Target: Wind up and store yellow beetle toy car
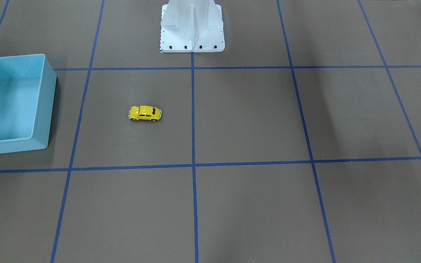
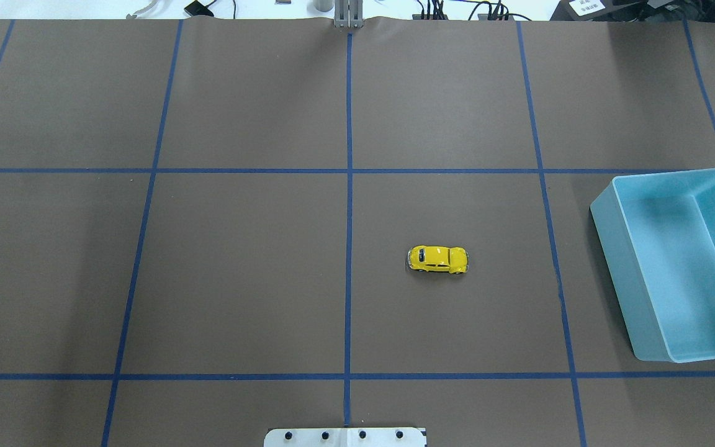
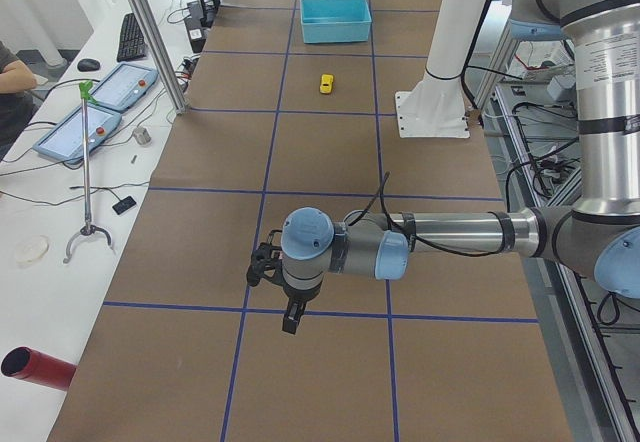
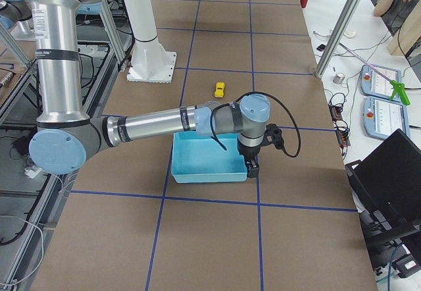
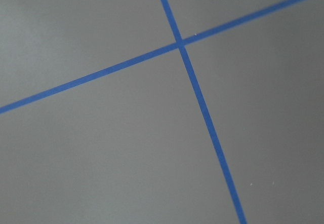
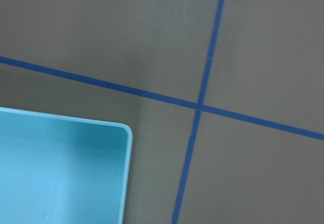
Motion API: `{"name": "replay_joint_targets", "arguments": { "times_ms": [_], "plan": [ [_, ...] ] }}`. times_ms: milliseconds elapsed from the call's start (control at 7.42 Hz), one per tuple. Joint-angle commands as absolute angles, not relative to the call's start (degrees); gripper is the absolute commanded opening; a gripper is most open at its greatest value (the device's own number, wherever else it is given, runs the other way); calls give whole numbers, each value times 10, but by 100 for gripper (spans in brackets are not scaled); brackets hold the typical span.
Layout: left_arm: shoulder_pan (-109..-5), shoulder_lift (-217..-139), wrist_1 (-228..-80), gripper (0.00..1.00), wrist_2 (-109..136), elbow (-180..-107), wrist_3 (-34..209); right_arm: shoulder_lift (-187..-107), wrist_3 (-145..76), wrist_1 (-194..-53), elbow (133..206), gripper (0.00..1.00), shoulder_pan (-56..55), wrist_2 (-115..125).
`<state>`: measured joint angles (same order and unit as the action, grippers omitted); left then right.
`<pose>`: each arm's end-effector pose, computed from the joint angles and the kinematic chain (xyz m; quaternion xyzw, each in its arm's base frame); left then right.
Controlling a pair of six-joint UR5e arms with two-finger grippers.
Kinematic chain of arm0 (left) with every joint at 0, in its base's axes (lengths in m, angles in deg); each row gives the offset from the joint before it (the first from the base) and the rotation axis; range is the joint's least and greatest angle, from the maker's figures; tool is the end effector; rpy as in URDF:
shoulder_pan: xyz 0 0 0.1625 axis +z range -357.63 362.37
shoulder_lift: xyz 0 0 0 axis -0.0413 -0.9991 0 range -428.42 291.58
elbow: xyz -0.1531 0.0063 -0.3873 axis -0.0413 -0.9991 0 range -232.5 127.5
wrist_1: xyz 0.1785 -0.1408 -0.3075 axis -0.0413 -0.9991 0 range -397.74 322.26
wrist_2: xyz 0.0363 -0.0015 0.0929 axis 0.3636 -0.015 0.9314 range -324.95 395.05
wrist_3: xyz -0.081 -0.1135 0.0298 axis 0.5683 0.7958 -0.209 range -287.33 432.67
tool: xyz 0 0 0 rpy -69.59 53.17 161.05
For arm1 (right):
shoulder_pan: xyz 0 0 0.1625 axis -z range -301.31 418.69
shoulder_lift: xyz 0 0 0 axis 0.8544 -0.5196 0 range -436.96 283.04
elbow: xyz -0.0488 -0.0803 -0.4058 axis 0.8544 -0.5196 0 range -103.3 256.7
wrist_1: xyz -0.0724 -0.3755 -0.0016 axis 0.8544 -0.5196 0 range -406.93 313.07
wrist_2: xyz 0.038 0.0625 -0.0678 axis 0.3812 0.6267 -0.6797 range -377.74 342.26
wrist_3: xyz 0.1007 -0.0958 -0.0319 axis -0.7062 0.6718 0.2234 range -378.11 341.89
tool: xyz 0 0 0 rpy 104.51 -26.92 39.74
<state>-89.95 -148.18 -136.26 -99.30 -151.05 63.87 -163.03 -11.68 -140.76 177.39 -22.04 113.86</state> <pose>-0.0496 -0.3938 0.6723 0.0914 0.3697 0.0747 0.9216 -0.0414 -0.4932 0.5737 0.0790 -0.3556 -0.1601 0.9174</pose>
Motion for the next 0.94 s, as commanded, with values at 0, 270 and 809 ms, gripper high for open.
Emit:
{"name": "replay_joint_targets", "arguments": {
  "times_ms": [0, 270, 809],
  "plan": [
    [-900, -1484, -1378, 100, -996, -1517, 655, -1586, -115, -1428, 1808, 100, -137, 1137],
    [-901, -1480, -1390, 100, -1030, -1517, 657, -1540, -109, -1450, 1822, 100, -103, 1136],
    [-903, -1466, -1439, 100, -1100, -1474, 666, -1448, -30, -1450, 1861, 100, 37, 1044]
  ]
}}
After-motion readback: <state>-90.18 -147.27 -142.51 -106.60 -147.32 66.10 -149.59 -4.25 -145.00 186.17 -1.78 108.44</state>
